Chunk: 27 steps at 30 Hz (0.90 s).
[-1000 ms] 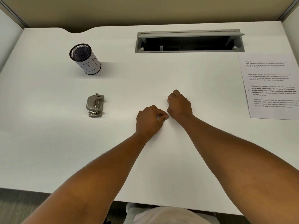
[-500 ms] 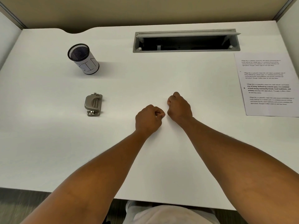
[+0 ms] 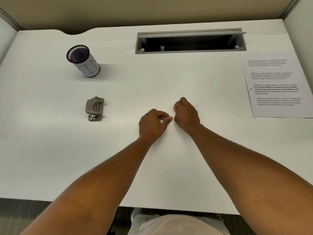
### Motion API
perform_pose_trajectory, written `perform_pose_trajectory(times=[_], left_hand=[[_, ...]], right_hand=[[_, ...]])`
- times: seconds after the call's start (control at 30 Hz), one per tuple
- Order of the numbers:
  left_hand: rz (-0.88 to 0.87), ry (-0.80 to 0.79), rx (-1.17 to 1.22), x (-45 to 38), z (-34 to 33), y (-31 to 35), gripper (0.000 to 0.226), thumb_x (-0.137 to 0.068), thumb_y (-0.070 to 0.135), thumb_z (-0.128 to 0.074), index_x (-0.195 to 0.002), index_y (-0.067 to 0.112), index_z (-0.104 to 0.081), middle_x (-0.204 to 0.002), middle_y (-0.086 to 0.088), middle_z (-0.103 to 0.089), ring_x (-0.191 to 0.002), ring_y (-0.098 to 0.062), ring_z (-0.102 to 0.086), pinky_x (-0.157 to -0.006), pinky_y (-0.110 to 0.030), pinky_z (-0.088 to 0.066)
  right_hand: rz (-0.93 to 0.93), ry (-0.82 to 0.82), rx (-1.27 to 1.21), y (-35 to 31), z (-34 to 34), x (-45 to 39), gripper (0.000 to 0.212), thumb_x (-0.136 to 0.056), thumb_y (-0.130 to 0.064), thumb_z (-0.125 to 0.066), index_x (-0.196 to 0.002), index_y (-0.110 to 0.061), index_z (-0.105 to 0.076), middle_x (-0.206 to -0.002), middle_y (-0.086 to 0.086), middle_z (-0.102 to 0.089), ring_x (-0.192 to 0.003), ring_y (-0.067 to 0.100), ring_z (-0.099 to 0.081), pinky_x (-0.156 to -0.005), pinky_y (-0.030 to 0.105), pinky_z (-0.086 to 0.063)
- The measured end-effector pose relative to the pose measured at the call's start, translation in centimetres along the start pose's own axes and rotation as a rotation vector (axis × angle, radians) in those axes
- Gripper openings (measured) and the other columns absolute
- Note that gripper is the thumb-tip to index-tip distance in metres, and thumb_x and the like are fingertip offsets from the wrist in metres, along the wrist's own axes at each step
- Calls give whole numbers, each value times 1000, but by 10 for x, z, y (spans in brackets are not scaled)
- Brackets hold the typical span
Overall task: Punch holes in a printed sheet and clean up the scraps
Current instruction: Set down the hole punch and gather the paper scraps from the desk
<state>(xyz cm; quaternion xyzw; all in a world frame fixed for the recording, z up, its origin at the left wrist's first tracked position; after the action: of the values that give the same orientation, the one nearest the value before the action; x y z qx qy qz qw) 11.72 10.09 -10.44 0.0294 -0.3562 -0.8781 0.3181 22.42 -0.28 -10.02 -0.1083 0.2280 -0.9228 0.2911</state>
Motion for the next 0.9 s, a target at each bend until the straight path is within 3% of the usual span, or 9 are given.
perform_pose_trajectory(times=[0.17,0.47,0.7,0.9], left_hand=[[14,45,14,2,1,1,24,-78,53,-73,-88,32,-74,-87,19,-67,-76,3,-57,-77,-25,-49],[20,52,43,2,2,2,23,-77,51,-75,-86,31,-71,-89,19,-68,-77,4,-58,-76,-25,-50],[7,45,13,0,1,1,23,-78,52,-73,-88,32,-71,-85,24,-62,-73,16,-51,-78,-23,-48],[-16,40,-40,-1,-1,3,22,-81,53,-69,-90,34,-72,-84,24,-59,-72,13,-51,-79,-25,-48]], right_hand=[[-3,-12,3,1,0,2,8,-84,-4,-53,-90,-2,-59,-102,9,-54,-77,24,-47,-62,31,-33],[2,-10,-21,0,2,3,11,-82,-1,-52,-90,-2,-60,-103,11,-55,-83,29,-54,-63,31,-32],[6,3,-11,0,1,3,10,-85,-2,-50,-89,-1,-59,-101,11,-54,-82,28,-54,-62,31,-32],[11,3,-28,0,0,3,9,-84,-2,-51,-88,-2,-59,-100,10,-55,-82,28,-54,-62,30,-33]])
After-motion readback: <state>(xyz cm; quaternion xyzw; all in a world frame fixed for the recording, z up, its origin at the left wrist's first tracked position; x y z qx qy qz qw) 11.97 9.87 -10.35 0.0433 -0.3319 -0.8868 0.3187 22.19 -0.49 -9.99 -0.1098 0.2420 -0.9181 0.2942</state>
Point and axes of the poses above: each hand's wrist, its own x-axis away from the middle knuckle, its own z-axis out of the back of the hand, y = z × x, the point moved 10 cm from there along -x, towards the middle knuckle
